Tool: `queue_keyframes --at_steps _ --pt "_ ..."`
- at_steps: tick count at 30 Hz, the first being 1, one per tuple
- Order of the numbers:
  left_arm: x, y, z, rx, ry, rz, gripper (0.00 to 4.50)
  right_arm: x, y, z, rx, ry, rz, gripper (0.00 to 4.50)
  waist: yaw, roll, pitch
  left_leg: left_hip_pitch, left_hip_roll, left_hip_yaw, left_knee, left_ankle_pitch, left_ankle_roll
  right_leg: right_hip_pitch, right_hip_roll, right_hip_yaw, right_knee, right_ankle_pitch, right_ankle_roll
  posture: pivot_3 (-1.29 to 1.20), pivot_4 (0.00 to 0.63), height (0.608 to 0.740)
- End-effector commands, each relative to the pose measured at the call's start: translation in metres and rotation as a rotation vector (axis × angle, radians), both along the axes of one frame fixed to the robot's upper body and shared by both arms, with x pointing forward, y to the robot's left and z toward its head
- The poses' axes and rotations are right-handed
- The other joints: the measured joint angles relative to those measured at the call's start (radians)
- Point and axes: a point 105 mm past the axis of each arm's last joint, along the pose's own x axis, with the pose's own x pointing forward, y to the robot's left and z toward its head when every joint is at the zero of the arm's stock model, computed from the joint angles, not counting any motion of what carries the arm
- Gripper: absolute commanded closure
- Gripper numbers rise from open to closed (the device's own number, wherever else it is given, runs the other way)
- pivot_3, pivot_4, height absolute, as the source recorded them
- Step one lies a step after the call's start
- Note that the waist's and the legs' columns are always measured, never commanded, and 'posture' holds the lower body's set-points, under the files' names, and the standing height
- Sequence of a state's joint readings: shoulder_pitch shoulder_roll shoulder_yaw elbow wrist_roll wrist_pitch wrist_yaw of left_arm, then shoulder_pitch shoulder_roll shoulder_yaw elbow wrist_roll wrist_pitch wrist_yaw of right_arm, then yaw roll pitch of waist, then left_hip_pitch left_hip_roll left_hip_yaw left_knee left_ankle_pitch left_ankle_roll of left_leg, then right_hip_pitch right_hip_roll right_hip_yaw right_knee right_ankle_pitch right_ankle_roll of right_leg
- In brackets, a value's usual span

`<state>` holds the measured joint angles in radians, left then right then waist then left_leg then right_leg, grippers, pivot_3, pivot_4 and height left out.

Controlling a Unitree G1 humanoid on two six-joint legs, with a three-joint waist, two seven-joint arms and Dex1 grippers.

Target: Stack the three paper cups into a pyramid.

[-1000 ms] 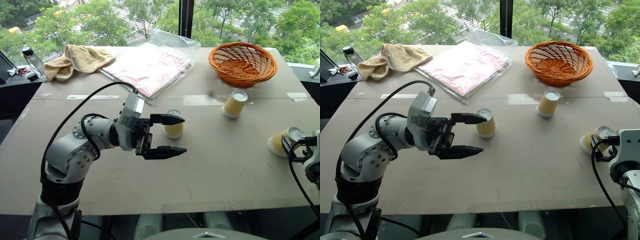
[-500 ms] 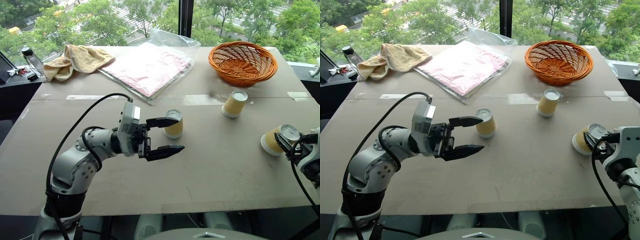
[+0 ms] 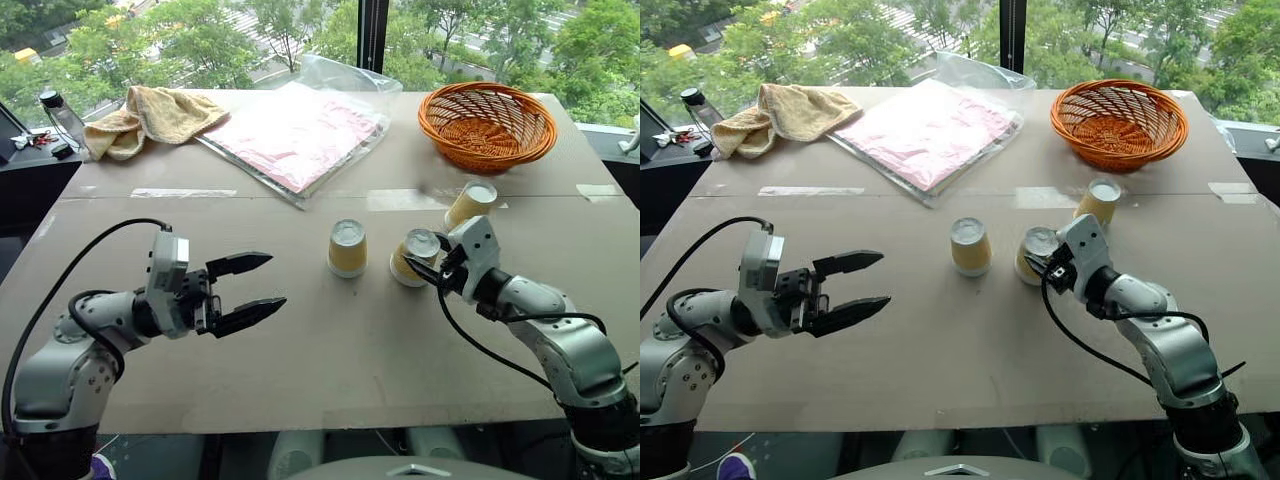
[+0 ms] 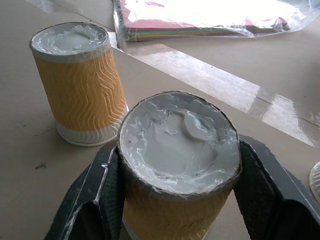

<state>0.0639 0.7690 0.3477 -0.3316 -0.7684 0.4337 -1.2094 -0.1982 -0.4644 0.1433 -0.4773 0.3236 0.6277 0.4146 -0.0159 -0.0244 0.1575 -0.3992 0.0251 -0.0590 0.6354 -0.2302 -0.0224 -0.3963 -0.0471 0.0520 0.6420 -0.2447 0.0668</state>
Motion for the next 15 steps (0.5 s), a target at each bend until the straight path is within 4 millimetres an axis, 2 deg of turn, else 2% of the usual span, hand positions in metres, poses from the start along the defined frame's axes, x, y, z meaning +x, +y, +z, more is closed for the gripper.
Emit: queue_keyframes --at_steps 1,7,12,13,14,15 --pt "-0.008 0.002 0.012 0.019 -0.059 -0.015 0.00 0.003 0.010 0.010 0.005 -0.054 0.040 2.28 0.001 0.000 0.000 0.000 0.000 0.000 0.000 0.000 0.000 0.000 0.000 0.000 0.000 0.000 0.000 0.00 0.150 0.740" --pt "-0.009 0.021 0.006 0.053 -0.057 0.028 0.00 0.004 0.036 0.011 0.035 -0.030 0.121 2.28 -0.006 0.000 0.000 0.002 0.001 0.000 0.000 0.000 0.000 0.000 0.001 0.000 0.001 -0.001 -0.002 0.00 0.150 0.740" --pt "-0.010 0.019 0.006 0.048 -0.062 0.020 0.00 0.006 0.043 0.004 0.037 0.008 0.137 2.28 -0.002 0.000 0.000 0.001 0.001 0.000 0.000 0.000 0.000 0.000 0.000 0.000 0.001 -0.001 -0.002 0.00 0.150 0.740" --pt "-0.009 0.018 0.007 0.044 -0.064 0.021 0.00 0.008 0.043 0.002 0.031 0.010 0.130 1.25 -0.002 0.000 0.000 0.001 0.000 0.000 0.000 0.000 0.000 0.000 0.000 0.000 0.001 -0.001 -0.002 0.00 0.150 0.740" --pt "-0.009 0.017 0.007 0.039 -0.064 0.020 0.00 0.008 0.041 0.000 0.014 0.004 0.129 0.98 -0.003 0.000 0.000 0.002 0.001 0.000 0.000 0.000 0.000 0.000 0.000 0.000 0.001 -0.001 -0.002 0.00 0.150 0.740" --pt "-0.009 0.016 0.007 0.033 -0.064 0.020 0.00 0.009 0.036 0.003 0.009 -0.010 0.111 0.40 -0.002 0.000 0.000 0.001 0.001 0.000 0.000 0.000 0.000 0.000 0.000 0.000 0.001 -0.001 -0.002 0.00 0.150 0.740"
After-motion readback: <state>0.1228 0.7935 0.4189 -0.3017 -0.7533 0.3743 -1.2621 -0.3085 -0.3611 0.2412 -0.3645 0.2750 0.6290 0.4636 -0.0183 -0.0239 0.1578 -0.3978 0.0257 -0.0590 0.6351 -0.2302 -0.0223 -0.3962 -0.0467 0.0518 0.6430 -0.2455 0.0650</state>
